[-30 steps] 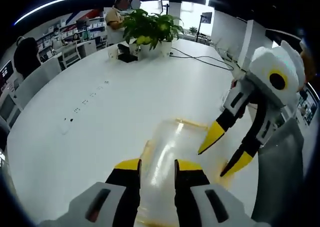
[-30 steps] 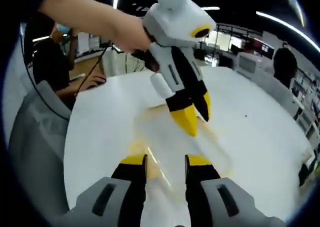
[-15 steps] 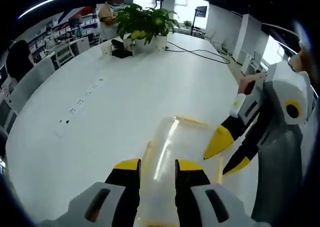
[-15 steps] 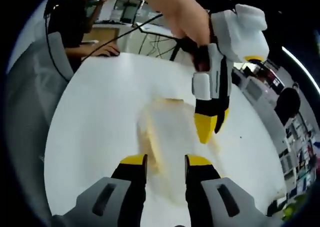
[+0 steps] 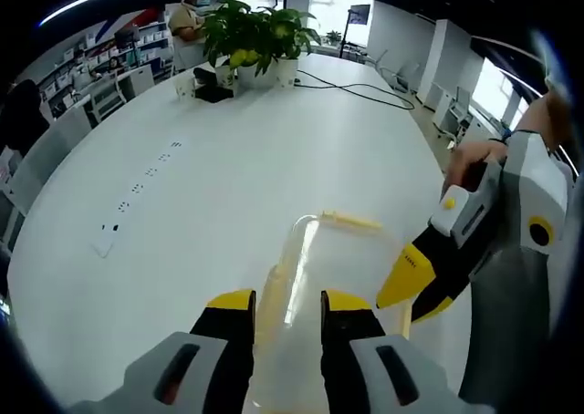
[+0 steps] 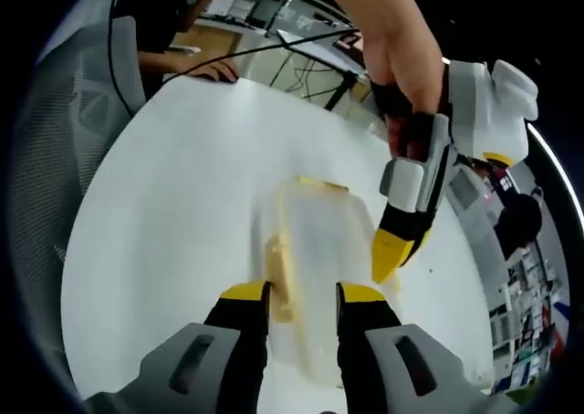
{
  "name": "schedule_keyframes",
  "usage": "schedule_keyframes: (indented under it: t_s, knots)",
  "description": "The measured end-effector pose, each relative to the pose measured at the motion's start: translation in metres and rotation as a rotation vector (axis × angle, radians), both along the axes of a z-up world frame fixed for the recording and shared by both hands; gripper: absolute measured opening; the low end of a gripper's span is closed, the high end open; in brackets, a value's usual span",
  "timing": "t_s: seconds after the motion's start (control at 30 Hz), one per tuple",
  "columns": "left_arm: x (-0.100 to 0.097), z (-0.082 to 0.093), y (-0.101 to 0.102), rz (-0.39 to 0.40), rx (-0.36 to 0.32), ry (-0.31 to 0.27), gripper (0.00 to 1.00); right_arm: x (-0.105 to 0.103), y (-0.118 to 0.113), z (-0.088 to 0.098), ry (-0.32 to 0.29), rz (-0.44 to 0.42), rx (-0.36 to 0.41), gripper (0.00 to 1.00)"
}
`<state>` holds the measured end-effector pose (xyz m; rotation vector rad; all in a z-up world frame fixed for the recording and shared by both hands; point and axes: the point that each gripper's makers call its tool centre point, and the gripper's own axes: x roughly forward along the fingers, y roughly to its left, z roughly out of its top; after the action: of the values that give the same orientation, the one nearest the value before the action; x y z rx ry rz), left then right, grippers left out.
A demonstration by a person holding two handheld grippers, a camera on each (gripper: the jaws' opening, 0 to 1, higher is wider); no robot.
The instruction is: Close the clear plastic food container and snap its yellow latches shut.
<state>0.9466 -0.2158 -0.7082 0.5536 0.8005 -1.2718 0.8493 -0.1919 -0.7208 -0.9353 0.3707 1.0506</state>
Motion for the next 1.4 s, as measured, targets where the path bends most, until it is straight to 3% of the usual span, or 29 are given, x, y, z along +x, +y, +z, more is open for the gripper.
schedule_keyframes:
  t_s: [0.23,0.43,0.47,0.57,0.7,0.73,0.77,1.4]
  knots:
    - [-0.001,-0.004,-0.001,0.010,0.021,0.109,0.22,0.001,-0.001,0.000,0.016,-0.008,0.002,0.27]
    - [-0.005,-0.010,-0.003,0.042,0.060,0.267,0.22,0.002,-0.003,-0.001,0.026,-0.008,0.003,0.27]
    - [-0.004,-0.011,-0.004,0.045,0.068,0.273,0.23,0.002,-0.003,-0.001,0.027,-0.008,0.003,0.27]
    - [-0.002,-0.012,-0.006,0.016,0.091,0.288,0.24,0.003,-0.003,-0.001,0.030,-0.008,0.002,0.27]
    - [-0.008,-0.017,-0.001,-0.056,0.185,0.354,0.31,0.003,-0.004,-0.001,0.035,-0.011,0.006,0.27]
    - [-0.006,-0.017,-0.004,-0.066,0.183,0.356,0.31,0.003,-0.004,-0.001,0.036,-0.013,0.007,0.27]
    - [-0.007,-0.017,-0.008,-0.119,0.224,0.348,0.31,0.003,-0.005,0.000,0.041,-0.020,0.014,0.27]
    - [-0.015,-0.016,-0.004,-0.115,0.240,0.379,0.30,0.006,-0.004,-0.003,0.038,0.010,-0.017,0.30]
